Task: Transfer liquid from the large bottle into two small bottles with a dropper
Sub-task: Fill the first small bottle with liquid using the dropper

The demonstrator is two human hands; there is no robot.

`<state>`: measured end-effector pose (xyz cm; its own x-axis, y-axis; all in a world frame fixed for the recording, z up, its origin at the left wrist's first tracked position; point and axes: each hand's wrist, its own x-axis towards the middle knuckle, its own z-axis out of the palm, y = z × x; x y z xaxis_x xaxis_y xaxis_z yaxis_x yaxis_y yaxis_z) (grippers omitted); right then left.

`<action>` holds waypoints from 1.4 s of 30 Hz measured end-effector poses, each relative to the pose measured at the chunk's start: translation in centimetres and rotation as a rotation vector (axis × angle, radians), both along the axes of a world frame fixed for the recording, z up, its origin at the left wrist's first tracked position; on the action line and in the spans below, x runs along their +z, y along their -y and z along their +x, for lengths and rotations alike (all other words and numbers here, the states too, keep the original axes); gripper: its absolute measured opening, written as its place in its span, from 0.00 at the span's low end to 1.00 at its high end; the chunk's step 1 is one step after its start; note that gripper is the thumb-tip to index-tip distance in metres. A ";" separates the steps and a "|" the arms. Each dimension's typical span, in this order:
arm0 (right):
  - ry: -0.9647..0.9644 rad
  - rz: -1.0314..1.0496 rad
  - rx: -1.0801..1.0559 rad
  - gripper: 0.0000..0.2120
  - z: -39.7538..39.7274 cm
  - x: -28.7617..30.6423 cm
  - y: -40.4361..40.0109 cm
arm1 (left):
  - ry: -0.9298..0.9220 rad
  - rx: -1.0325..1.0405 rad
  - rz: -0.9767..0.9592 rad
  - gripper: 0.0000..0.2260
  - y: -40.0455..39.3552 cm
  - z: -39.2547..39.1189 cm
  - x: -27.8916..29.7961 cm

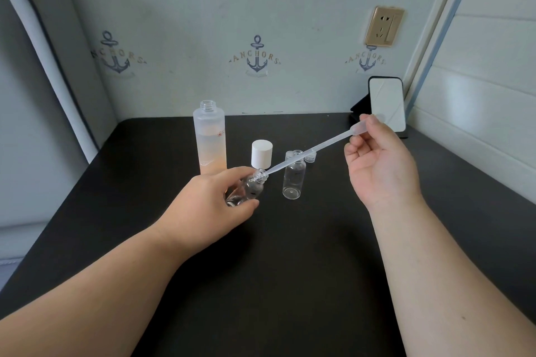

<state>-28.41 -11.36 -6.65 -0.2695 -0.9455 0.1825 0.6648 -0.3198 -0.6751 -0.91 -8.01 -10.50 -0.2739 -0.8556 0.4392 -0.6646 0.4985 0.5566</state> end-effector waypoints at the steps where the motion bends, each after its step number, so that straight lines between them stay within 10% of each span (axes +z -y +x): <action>1: -0.008 0.003 -0.001 0.04 0.0 0.0 0.0 | 0.003 -0.003 -0.005 0.19 0.0 0.0 -0.1; 42: 0.079 0.033 -0.027 0.05 -0.2 0.3 -0.3 | 0.004 0.021 0.063 0.13 -0.2 -0.1 0.4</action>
